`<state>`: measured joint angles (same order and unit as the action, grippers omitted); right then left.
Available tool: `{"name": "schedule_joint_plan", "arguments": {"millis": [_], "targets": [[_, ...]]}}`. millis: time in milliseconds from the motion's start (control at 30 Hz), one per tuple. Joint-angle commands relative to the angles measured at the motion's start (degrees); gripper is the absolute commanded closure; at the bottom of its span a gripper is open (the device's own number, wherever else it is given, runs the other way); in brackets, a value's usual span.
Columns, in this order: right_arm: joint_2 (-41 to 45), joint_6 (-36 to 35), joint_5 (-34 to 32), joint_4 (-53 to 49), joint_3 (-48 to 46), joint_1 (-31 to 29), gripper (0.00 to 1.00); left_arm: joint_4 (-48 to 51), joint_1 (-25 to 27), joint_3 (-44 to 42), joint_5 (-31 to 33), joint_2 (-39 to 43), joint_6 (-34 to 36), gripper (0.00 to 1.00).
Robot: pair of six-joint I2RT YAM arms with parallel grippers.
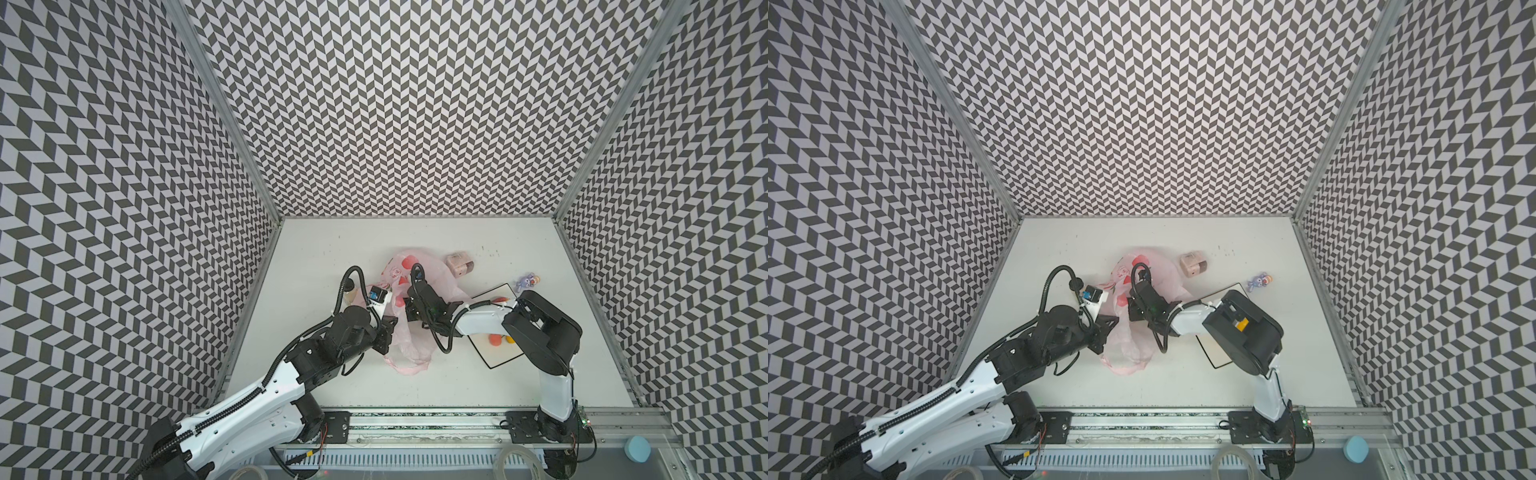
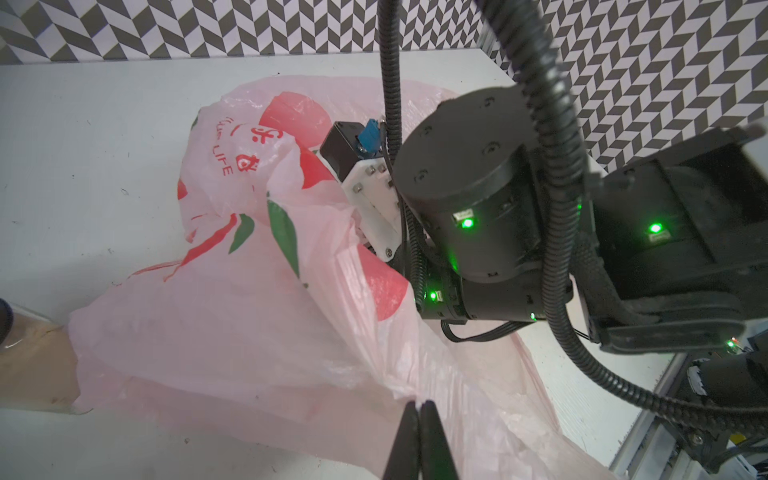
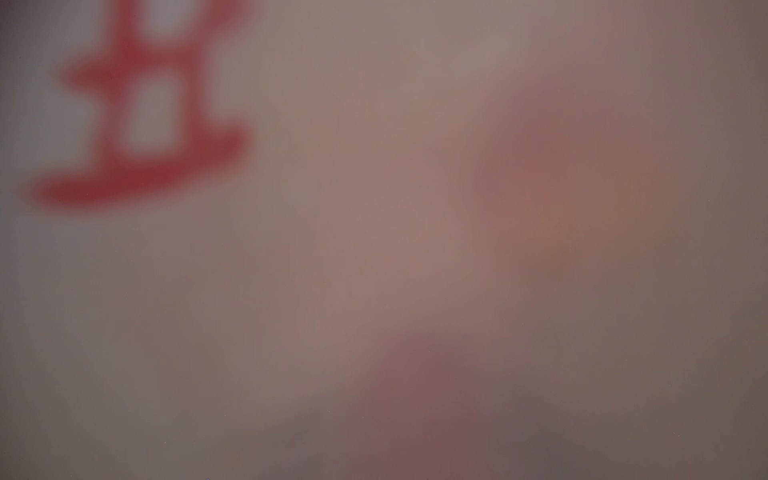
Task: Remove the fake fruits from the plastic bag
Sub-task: 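Grasp the red strawberry inside the bag with the right gripper, then lift the red strawberry out of the bag toward the white plate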
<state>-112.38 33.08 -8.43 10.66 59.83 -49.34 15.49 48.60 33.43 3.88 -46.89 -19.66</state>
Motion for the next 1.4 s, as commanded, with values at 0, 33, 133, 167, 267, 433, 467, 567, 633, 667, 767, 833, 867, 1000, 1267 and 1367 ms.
{"name": "schedule_joint_plan", "arguments": {"millis": [0, 33, 133, 167, 267, 433, 467, 567, 633, 667, 767, 833, 867, 1000, 1267, 1367], "targets": [[-0.15, -2.01, -3.35, -1.86, 0.95, -0.45, 0.41, -1.86, -0.26, -0.56, 2.68, 0.49, -1.83, 1.00], [-0.54, -2.18, -4.08, -2.35, 1.20, -0.55, 0.46, -1.86, -0.23, -0.59, 2.92, 0.41, -2.00, 1.00], [-0.65, -3.28, -4.78, -3.33, 1.69, -1.17, 0.59, -1.86, -0.47, -0.73, 3.45, 0.40, -2.52, 1.00], [-0.35, -3.42, -4.76, -3.31, 1.61, -1.28, 0.63, -1.95, -0.61, -0.88, 3.65, 0.40, -2.66, 1.00], [1.01, -3.82, -4.13, -3.42, 1.16, -1.45, 0.74, -2.21, -0.92, -1.19, 4.25, 0.40, -2.66, 1.00], [4.86, -4.30, -2.02, -3.83, 0.01, -1.63, 0.81, -3.53, -1.42, -2.21, 4.30, 0.93, -5.18, 1.00], [5.96, -4.39, -1.61, -3.94, -0.43, -1.65, 0.82, -3.82, -1.53, -2.40, 4.46, 0.92, -5.66, 1.00], [9.48, -4.84, -0.25, -4.96, -1.91, -1.96, 0.82, -4.46, -1.57, -2.96, 5.23, 0.75, -7.05, 1.00], [12.00, -5.53, 1.13, -5.85, -3.25, -2.07, 0.82, -4.80, -1.60, -3.39, 6.16, 0.57, -8.04, 1.00], [13.33, -5.88, 1.92, -6.57, -3.95, -2.07, 0.82, -5.08, -1.63, -3.54, 6.52, 0.49, -8.67, 1.00], [17.51, -7.15, 4.34, -8.62, -6.13, -2.07, 0.82, -6.26, -1.62, -4.21, 7.27, 0.18, -9.84, 1.00], [20.22, -8.17, 6.40, -9.78, -7.79, -2.07, 0.82, -6.87, -1.67, -4.47, 7.87, 0.05, -10.36, 1.00], [21.56, -8.46, 7.52, -10.06, -8.72, -2.07, 0.82, -7.08, -1.69, -4.59, 8.20, -0.02, -10.58, 1.00], [27.61, -10.33, 13.02, -12.08, -11.05, -2.06, 0.82, -7.77, -1.78, -4.93, 9.34, -0.30, -11.41, 1.00], [38.60, -14.07, 21.44, -17.63, -13.21, -1.99, 0.81, -8.18, -1.93, -5.13, 10.40, -0.83, -11.89, 1.00], [42.90, -14.46, 21.70, -20.93, -12.84, -1.99, 0.81, -8.19, -1.87, -5.22, 10.81, -0.84, -12.20, 1.00]]}}
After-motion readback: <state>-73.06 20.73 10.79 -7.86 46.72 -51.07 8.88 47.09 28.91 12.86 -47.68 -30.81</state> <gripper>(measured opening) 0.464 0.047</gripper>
